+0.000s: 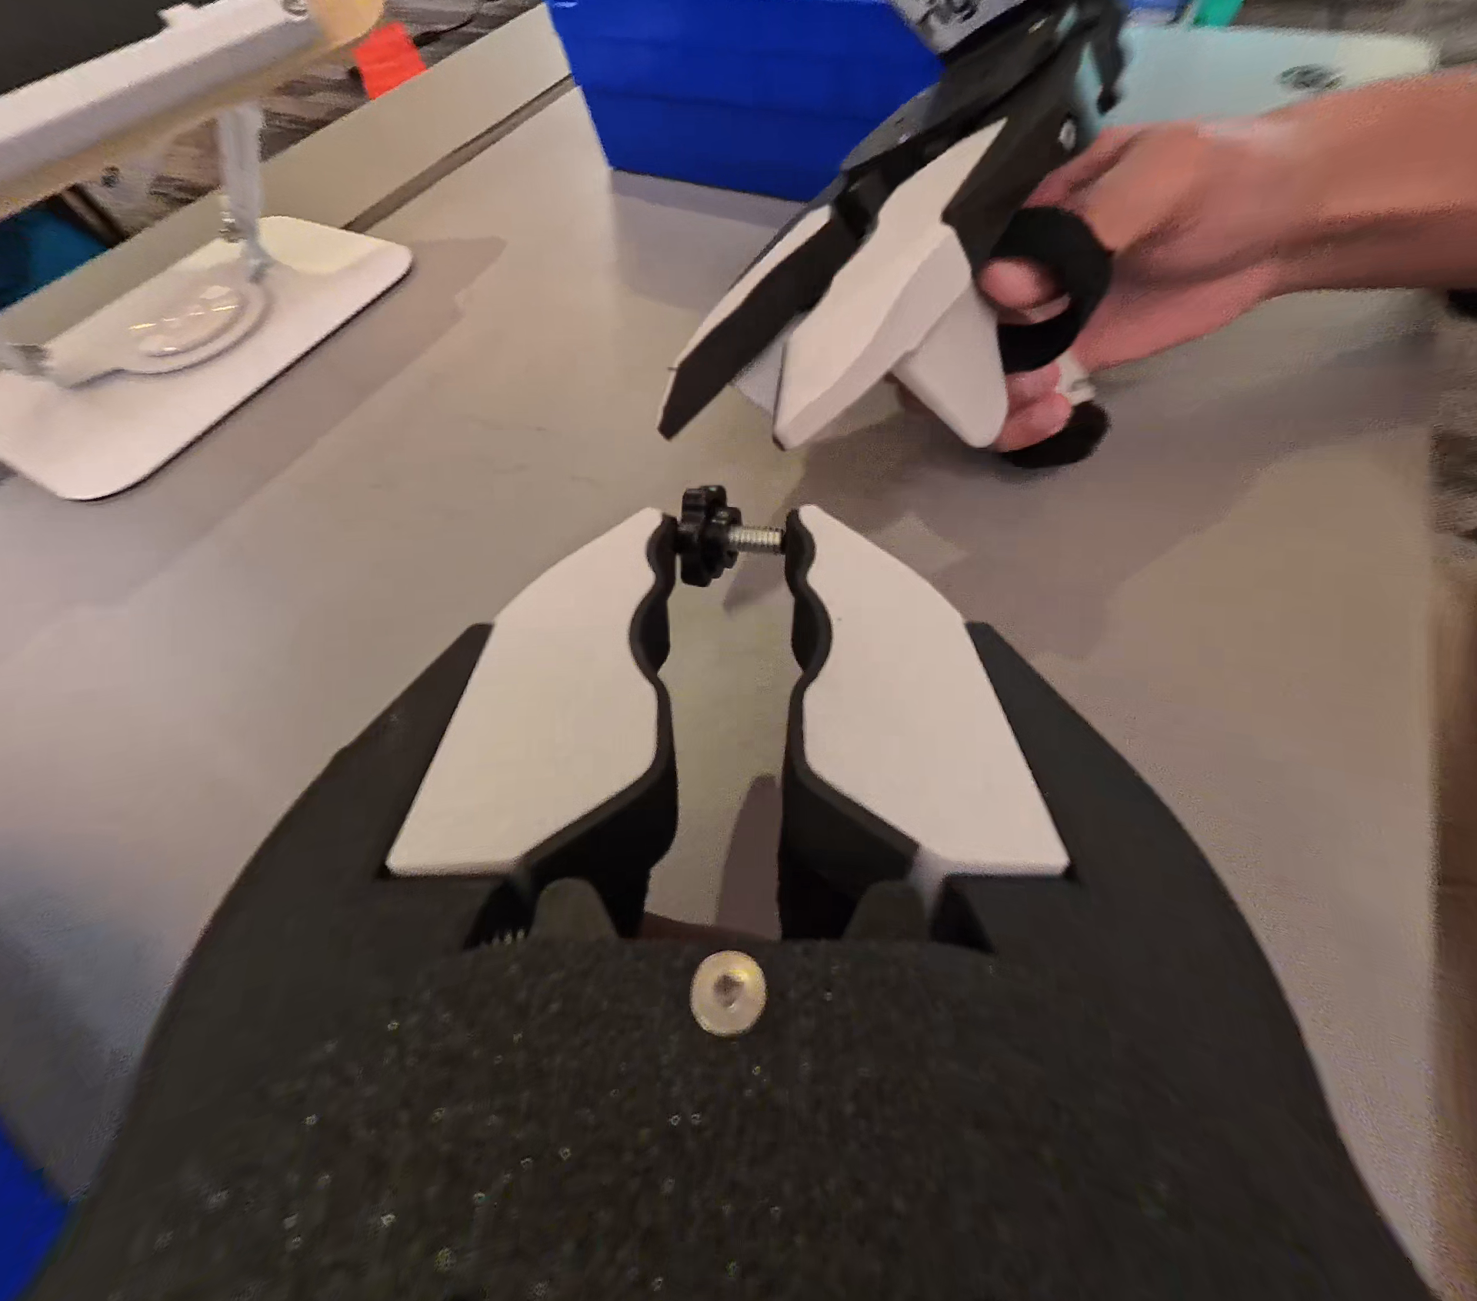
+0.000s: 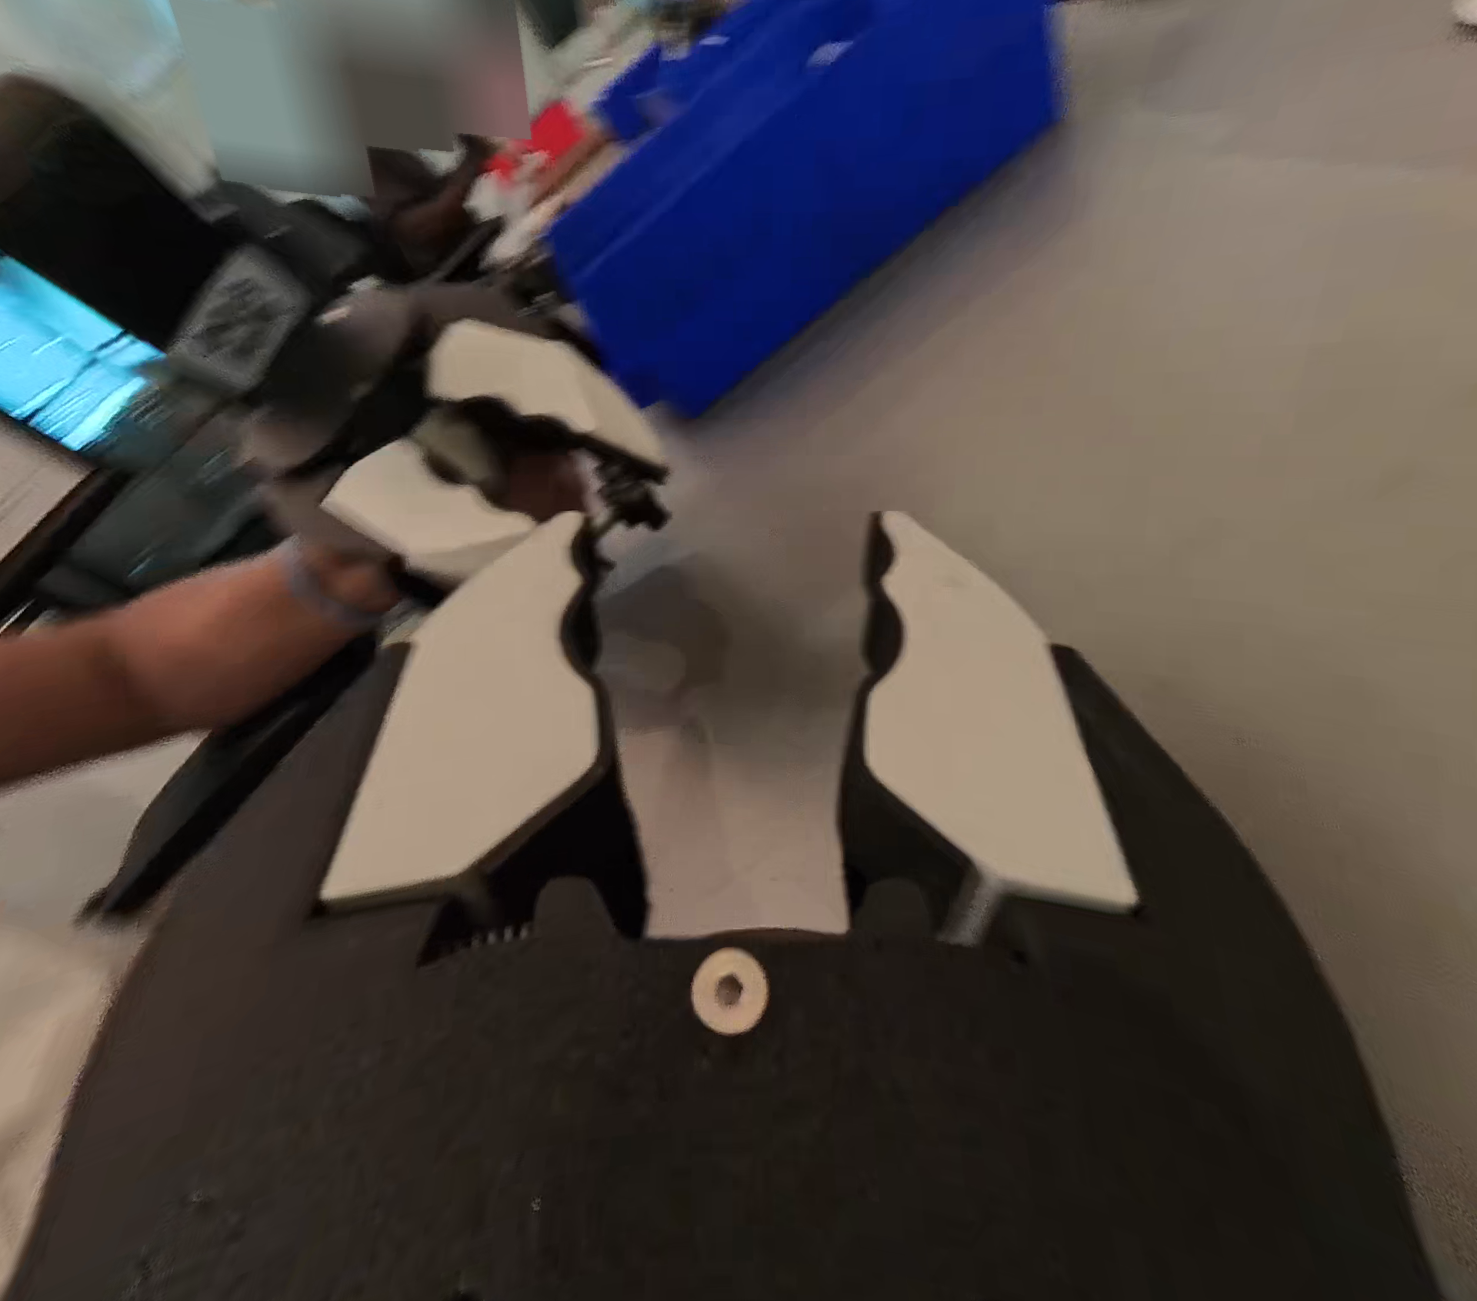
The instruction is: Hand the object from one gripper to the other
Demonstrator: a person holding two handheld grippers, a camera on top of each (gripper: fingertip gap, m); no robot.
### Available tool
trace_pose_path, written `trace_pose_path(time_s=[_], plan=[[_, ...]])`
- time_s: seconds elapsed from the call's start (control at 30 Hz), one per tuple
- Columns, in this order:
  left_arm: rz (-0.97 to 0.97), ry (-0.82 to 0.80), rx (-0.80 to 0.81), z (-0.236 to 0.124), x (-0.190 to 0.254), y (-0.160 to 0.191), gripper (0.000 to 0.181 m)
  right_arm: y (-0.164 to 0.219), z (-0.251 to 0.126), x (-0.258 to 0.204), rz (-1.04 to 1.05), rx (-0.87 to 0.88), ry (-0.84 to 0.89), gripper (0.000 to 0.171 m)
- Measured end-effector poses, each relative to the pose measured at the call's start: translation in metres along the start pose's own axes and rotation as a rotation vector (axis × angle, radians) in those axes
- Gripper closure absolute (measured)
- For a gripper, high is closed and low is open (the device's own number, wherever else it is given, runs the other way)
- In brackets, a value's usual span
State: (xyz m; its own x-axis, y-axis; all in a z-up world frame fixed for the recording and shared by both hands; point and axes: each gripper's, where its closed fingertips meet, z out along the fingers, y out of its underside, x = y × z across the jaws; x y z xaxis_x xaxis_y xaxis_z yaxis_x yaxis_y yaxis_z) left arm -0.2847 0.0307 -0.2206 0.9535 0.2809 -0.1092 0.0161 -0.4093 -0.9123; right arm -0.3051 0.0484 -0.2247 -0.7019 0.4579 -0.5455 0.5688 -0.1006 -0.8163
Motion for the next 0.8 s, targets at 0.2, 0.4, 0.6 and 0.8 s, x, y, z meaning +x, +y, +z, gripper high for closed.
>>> trace_pose_path(time_s=[0.2, 0.4, 0.6, 0.8], plan=[[0.168, -0.171, -0.138, 0.007, -0.015, 0.018, 0.156, 0.004, 0.018, -0.003, 0.224, 0.017, 0.182, 0.115], [0.281, -0.219, -0.195, 0.014, -0.011, 0.023, 0.155, 0.011, 0.028, -0.007, 0.299, 0.012, 0.144, 0.126], [0.277, -0.214, -0.206, 0.015, -0.01, 0.024, 0.155, 0.01, 0.028, -0.015, 0.285, -0.001, 0.102, 0.134], [0.295, -0.261, -0.213, 0.013, -0.017, 0.023, 0.155, 0.018, 0.029, -0.015, 0.28, -0.048, 0.096, 0.133]])
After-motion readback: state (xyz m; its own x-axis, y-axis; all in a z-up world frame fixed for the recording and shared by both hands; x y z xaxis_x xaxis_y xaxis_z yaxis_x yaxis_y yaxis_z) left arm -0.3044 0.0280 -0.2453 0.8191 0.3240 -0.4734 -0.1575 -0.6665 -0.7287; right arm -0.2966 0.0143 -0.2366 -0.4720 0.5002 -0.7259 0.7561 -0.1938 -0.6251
